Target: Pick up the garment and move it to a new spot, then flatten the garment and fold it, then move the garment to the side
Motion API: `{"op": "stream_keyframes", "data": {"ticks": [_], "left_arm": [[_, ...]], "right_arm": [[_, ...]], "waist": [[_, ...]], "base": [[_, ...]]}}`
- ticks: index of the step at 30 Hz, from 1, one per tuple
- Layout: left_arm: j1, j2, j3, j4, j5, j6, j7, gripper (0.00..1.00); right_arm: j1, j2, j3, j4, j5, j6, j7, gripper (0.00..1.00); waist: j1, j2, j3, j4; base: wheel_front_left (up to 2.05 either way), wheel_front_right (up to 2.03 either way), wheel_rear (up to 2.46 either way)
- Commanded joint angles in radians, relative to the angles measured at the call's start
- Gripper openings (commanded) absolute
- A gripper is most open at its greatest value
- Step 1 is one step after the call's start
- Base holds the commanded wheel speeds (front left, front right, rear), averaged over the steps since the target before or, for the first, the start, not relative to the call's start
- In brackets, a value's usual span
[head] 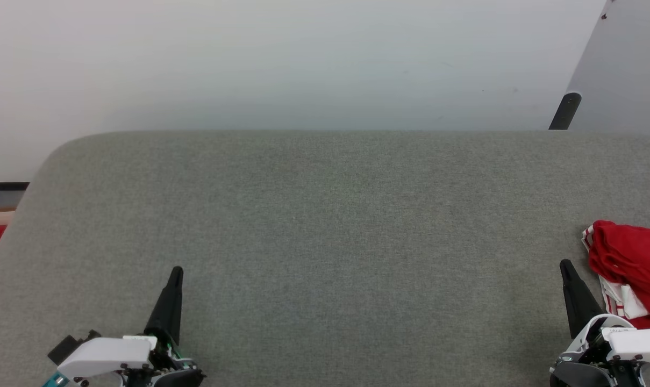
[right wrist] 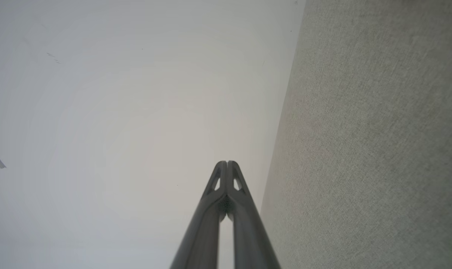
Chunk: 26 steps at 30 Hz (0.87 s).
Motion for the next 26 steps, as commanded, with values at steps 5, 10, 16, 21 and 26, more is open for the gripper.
{"op": "stream_keyframes", "data": {"ticks": [5,10,16,21,26], "left_arm": [[-0.011,-0.002,0.003,0.001,0.005,-0.003,0.001,0.0],[-0.011,-0.002,0.003,0.001,0.005,-0.003,0.002,0.0],[-0.011,-0.002,0.004,0.001,0.005,-0.003,0.002,0.0],[-0.011,-0.002,0.004,0.001,0.005,-0.003,0.002,0.0],[-0.011,-0.002,0.004,0.001,0.005,-0.003,0.002,0.0]], "right_arm": [[-0.003,0.003,0.001,0.0,0.004,0.001,0.0,0.0],[-0.003,0.003,0.001,0.0,0.004,0.001,0.0,0.0],[-0.003,0.003,0.001,0.0,0.004,0.001,0.0,0.0],[-0.003,0.003,0.001,0.0,0.004,0.001,0.0,0.0],[-0.003,0.003,0.001,0.0,0.004,0.001,0.0,0.0]], "waist": [[0.0,0.0,0.0,0.0],[0.0,0.0,0.0,0.0],[0.0,0.0,0.0,0.0],[0.0,0.0,0.0,0.0],[0.0,0.0,0.0,0.0]], "base": [[0.0,0.0,0.0],[0.0,0.0,0.0],[0.0,0.0,0.0],[0.0,0.0,0.0],[0.0,0.0,0.0]]}}
